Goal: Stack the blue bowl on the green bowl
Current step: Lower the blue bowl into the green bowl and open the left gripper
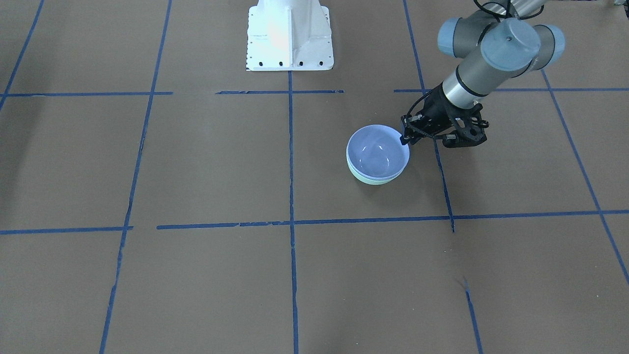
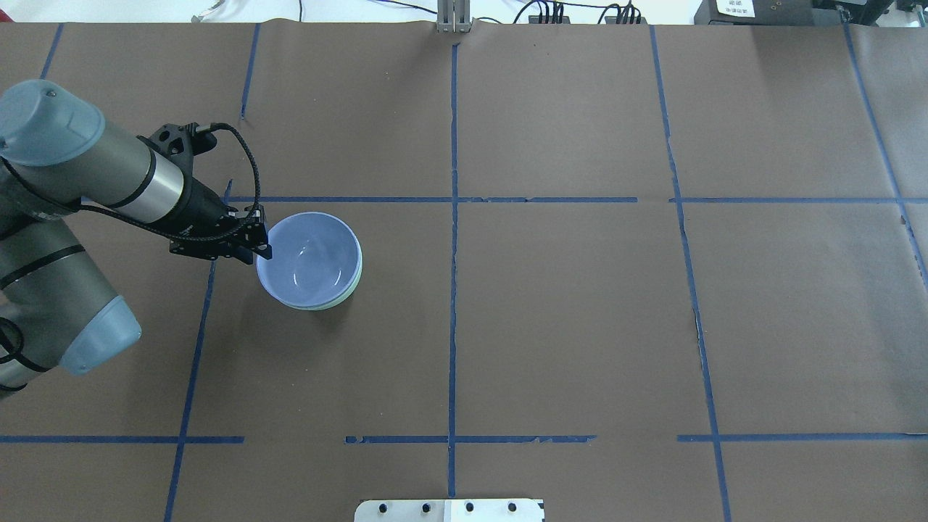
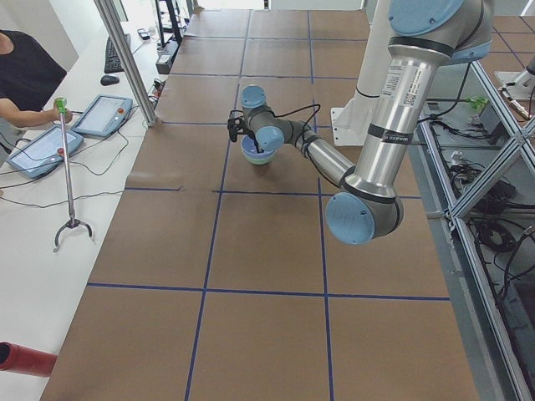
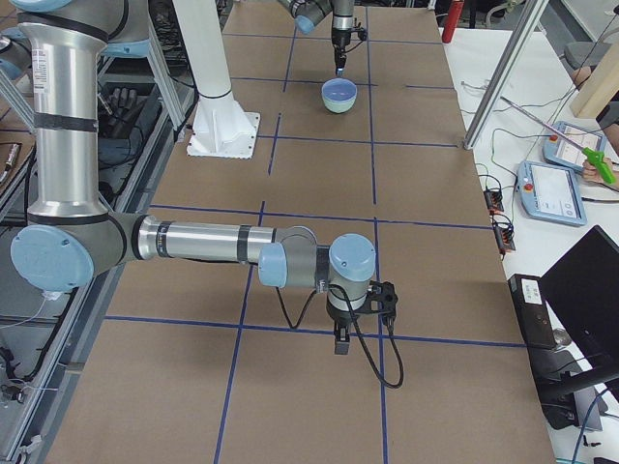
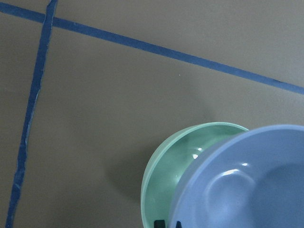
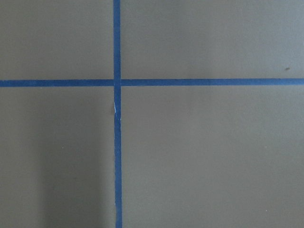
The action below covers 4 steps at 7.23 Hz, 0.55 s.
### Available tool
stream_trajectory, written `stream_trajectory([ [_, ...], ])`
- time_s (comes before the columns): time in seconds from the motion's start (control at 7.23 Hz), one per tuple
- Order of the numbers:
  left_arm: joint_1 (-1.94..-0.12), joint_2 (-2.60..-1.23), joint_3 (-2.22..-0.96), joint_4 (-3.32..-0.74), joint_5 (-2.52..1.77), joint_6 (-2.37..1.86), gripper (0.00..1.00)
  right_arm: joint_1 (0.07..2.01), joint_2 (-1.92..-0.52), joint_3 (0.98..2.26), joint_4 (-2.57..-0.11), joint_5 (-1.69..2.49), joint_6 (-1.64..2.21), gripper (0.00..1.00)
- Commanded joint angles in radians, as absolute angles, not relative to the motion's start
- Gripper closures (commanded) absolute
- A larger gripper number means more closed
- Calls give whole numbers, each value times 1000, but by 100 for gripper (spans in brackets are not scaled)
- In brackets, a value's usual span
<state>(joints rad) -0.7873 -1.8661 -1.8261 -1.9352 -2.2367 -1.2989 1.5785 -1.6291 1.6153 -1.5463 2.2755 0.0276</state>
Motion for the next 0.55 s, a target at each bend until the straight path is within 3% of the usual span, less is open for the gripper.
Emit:
stream_trajectory([
  [0.0,-788,-1859,-1841,-1942,-2237,-1295,0,1578,-1629,1615,-1548,2275,28,0],
  [0.41,-918,-1836,-1893,-1927,-2238,-1046,0,1578,-1629,1615,-1546,2275,28,0],
])
